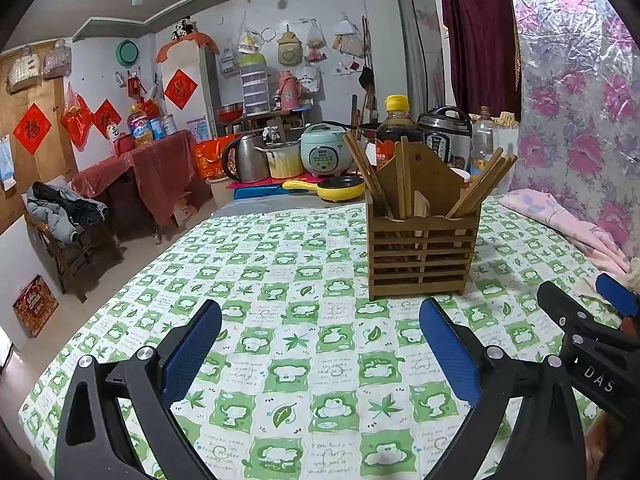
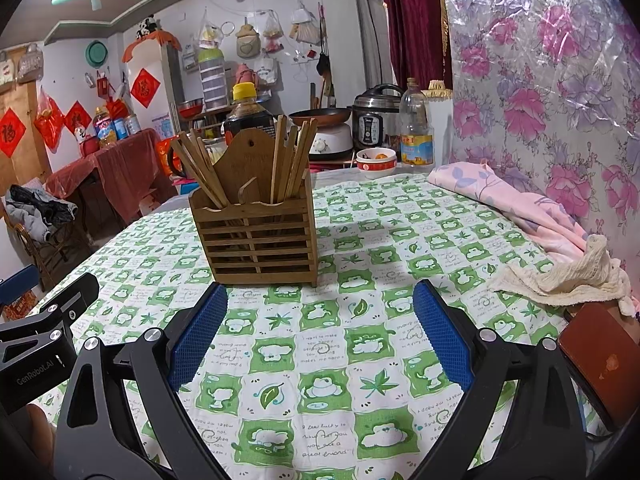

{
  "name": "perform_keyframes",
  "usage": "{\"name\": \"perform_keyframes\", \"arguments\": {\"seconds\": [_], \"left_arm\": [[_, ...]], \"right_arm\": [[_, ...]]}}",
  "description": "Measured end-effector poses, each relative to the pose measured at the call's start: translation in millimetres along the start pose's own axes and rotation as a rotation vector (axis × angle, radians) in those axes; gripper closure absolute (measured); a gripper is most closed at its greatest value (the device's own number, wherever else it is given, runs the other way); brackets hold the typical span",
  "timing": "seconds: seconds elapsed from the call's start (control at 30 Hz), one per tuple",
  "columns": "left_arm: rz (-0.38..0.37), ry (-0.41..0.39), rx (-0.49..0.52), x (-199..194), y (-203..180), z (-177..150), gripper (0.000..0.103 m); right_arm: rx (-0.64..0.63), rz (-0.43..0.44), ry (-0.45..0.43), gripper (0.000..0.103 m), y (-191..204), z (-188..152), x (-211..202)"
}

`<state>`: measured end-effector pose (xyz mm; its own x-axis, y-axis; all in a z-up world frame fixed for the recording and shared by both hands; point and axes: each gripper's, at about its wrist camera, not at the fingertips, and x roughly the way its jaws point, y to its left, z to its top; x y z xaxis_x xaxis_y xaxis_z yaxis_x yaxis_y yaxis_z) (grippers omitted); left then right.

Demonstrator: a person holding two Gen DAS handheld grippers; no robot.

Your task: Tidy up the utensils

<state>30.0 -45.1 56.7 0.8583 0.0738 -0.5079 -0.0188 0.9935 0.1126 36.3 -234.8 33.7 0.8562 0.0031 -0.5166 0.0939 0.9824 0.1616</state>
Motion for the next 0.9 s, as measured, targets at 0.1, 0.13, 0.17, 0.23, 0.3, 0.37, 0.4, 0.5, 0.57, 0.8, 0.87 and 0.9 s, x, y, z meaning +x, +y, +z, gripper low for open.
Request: {"name": "perform_keyframes", "arguments": {"seconds": [0.1,0.13,0.17,0.23,0.3,0.37,0.4,0.5,0.57,0.8,0.87,0.9], "left_arm": [[0.001,-0.002,0.001,-0.3,-0.4,-0.3,0.006],[0.001,-0.002,0.002,-0.3,-0.4,-0.3,0.006],[0.0,-0.001,0.002,-0.2,-0.5,-0.2,0.006],[-0.002,-0.002,0.006,-0.3,-1.4,0.0,0.006],[-0.005,-0.004,0.012,-1.3,-1.6,-0.3,0.006],[-0.007,-0.011,0.017,-3.1,-1.6,0.4,0.006],[-0.006,-0.015,0.019,-3.6,-1.7,0.7,0.006],[0.0,-0.022,0.021,-4.1,-1.5,1.3,0.006],[-0.003,-0.015,0.019,-2.3,-0.8,1.9,0.006],[-0.002,-0.006,0.016,0.8,0.9,2.4,0.006],[-0.003,-0.006,0.015,0.7,1.2,2.6,0.006],[-0.003,-0.007,0.013,0.8,1.4,2.7,0.006]], "right_arm": [[0.0,0.0,0.001,0.012,0.3,-0.9,0.0],[0.0,0.0,0.0,0.012,-0.1,0.1,0.1],[0.0,0.0,0.0,0.012,0.0,-0.2,0.0],[-0.001,0.0,0.0,0.012,0.1,-0.2,0.2],[-0.001,0.0,-0.001,0.012,0.5,-1.3,-0.2],[-0.001,0.0,-0.001,0.012,0.6,-1.3,-0.1],[-0.001,0.0,-0.001,0.012,0.7,-1.5,-0.1],[-0.001,0.0,0.001,0.012,0.5,-0.7,0.2],[-0.001,-0.001,-0.001,0.012,0.9,-1.9,-0.2],[-0.001,0.0,-0.001,0.012,1.1,0.2,0.0],[-0.001,0.0,-0.001,0.012,1.3,-0.9,0.0],[-0.001,0.0,-0.001,0.012,1.1,0.2,0.2]]}}
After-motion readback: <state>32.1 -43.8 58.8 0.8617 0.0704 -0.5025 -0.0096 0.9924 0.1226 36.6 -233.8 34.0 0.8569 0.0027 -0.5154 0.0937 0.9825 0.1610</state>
